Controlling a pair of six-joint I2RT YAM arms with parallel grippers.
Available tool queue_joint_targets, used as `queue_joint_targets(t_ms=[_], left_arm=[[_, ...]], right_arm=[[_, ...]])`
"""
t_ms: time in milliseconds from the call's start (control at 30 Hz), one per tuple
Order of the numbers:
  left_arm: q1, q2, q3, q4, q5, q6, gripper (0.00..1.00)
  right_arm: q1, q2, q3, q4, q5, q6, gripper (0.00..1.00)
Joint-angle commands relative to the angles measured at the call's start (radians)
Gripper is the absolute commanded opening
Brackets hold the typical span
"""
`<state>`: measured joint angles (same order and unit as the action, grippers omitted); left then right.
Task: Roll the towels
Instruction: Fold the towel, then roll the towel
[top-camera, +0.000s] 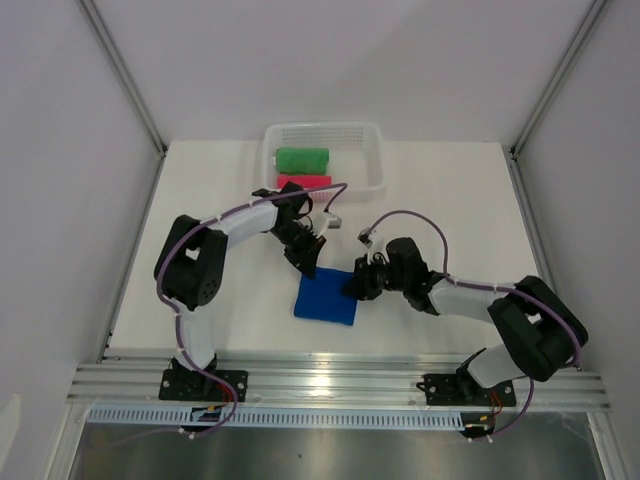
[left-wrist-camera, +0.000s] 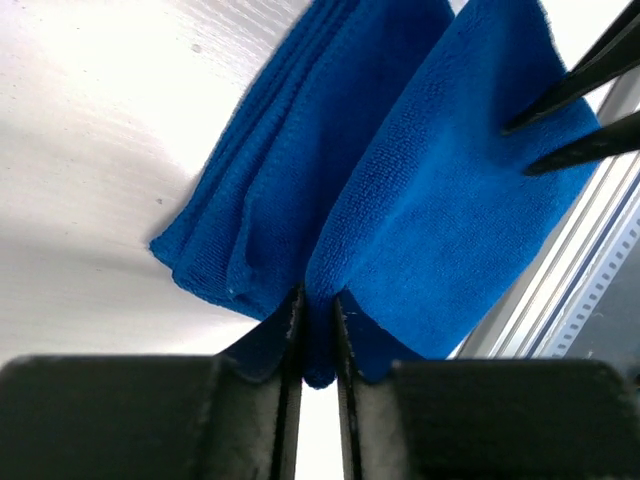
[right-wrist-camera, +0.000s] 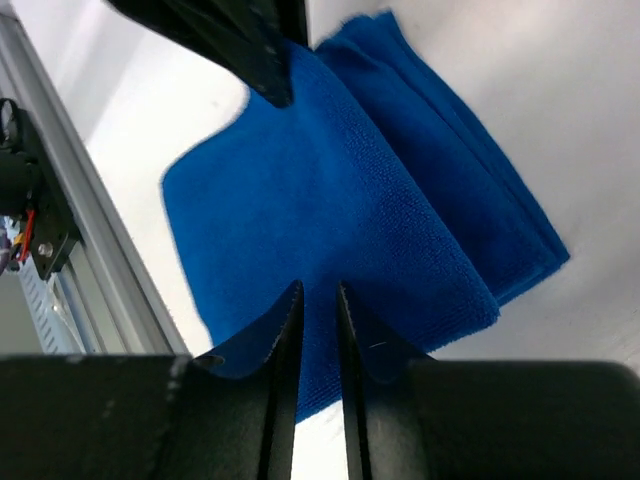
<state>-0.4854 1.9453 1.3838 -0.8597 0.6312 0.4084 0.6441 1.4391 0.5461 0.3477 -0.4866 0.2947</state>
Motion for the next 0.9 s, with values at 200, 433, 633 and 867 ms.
queue_joint_targets(t_ms=[200, 433, 633, 867], left_arm=[[0.011, 0.001, 0.056, 0.067, -0.108, -0.066, 0.40], [0.019, -0.172, 0.075, 0.059, -0.191, 0.039, 0.44], [-0.031, -0.362, -0.029, 0.028, -0.153, 0.248, 0.48], [-0.303, -0.508, -0.328, 0.112, -0.248, 0.388, 0.54]], right_arm=[[-0.011, 0.132, 0.005, 0.066, 0.091, 0.107, 0.17], [-0.026, 0.144, 0.057, 0.027, 0.095, 0.081, 0.18], [-0.046, 0.149, 0.054, 0.019, 0.082, 0.081, 0.19], [-0.046, 0.172, 0.063, 0.034, 0.060, 0.092, 0.21]])
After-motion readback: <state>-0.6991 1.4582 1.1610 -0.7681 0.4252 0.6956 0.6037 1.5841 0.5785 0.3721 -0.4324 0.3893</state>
